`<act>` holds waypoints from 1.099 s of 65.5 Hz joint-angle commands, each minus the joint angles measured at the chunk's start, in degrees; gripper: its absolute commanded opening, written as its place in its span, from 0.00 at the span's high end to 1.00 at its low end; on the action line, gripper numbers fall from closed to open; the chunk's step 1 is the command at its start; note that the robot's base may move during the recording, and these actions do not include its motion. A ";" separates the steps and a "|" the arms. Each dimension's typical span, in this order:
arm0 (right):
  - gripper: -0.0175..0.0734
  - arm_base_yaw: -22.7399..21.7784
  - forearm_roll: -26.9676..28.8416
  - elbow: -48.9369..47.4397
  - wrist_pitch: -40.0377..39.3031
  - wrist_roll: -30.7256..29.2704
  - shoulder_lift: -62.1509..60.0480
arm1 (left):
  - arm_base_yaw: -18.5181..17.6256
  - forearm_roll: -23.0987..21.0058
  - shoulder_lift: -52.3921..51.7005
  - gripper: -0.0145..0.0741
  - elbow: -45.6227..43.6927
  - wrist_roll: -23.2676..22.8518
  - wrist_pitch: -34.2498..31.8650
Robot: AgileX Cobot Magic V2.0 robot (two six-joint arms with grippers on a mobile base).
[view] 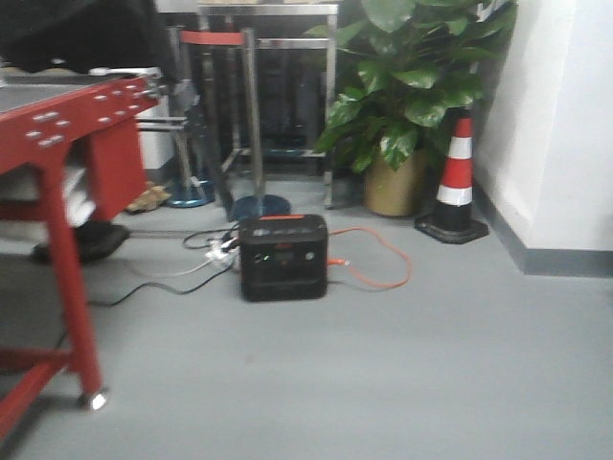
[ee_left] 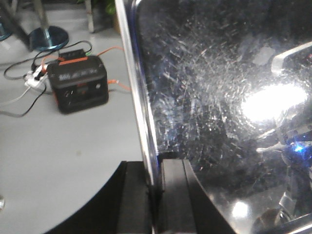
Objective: Stack silver trays without gaps
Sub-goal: 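Carry the steel tray in both grippers while driving to the other shelf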
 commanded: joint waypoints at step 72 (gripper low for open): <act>0.88 0.56 3.42 -0.81 -3.07 -1.12 -0.62 | -0.67 2.52 -0.49 0.85 -0.46 0.58 -4.25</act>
